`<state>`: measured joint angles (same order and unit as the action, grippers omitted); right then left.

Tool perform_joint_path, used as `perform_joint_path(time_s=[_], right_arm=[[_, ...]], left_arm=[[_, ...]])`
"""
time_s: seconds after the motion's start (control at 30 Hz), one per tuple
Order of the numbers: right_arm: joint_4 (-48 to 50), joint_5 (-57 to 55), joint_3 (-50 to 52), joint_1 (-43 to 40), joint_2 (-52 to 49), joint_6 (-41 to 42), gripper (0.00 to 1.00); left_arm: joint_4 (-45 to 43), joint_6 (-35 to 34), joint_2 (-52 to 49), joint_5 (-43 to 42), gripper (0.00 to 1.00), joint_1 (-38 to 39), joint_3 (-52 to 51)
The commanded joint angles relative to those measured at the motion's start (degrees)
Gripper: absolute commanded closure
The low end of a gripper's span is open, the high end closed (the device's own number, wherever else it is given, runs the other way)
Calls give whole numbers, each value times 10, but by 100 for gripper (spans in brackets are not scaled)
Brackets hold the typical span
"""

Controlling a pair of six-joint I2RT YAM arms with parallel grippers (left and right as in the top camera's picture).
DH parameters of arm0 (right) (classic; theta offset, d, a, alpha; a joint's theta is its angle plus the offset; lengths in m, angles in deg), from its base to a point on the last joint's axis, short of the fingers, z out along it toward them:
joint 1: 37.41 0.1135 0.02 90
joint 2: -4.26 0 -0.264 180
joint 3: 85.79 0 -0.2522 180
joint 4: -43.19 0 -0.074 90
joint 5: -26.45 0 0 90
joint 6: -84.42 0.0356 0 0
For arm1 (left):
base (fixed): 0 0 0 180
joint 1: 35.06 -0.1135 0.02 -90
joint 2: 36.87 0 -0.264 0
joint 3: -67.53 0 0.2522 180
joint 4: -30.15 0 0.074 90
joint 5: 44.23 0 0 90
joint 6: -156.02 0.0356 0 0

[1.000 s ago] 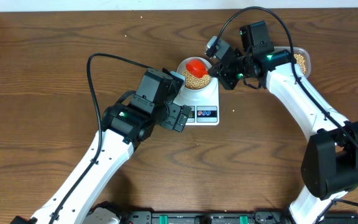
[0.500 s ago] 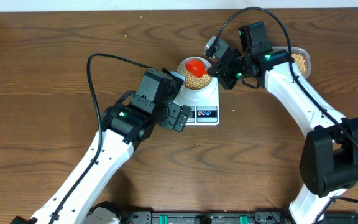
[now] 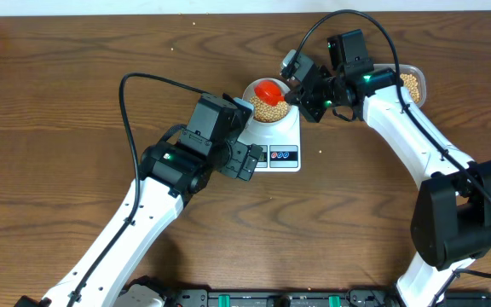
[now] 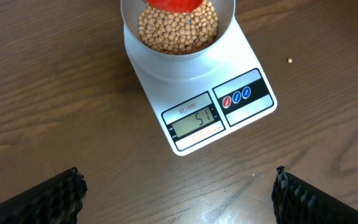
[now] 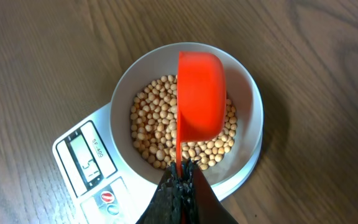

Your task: Scoop item into bowl and weigh 50g on scale

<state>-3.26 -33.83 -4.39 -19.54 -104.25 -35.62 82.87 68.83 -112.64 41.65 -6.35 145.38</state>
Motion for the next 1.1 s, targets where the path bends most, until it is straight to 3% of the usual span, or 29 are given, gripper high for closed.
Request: perform_joint_path(time_s=[0.0,1.07], right_arm=[[2,-4,2,6,-9,-10,99],[-10,-6,2,6,-33,-18,99]], left_arm=[[1,-1,-4,7,2,-2,0],[1,-1,-4,7,2,-2,0]])
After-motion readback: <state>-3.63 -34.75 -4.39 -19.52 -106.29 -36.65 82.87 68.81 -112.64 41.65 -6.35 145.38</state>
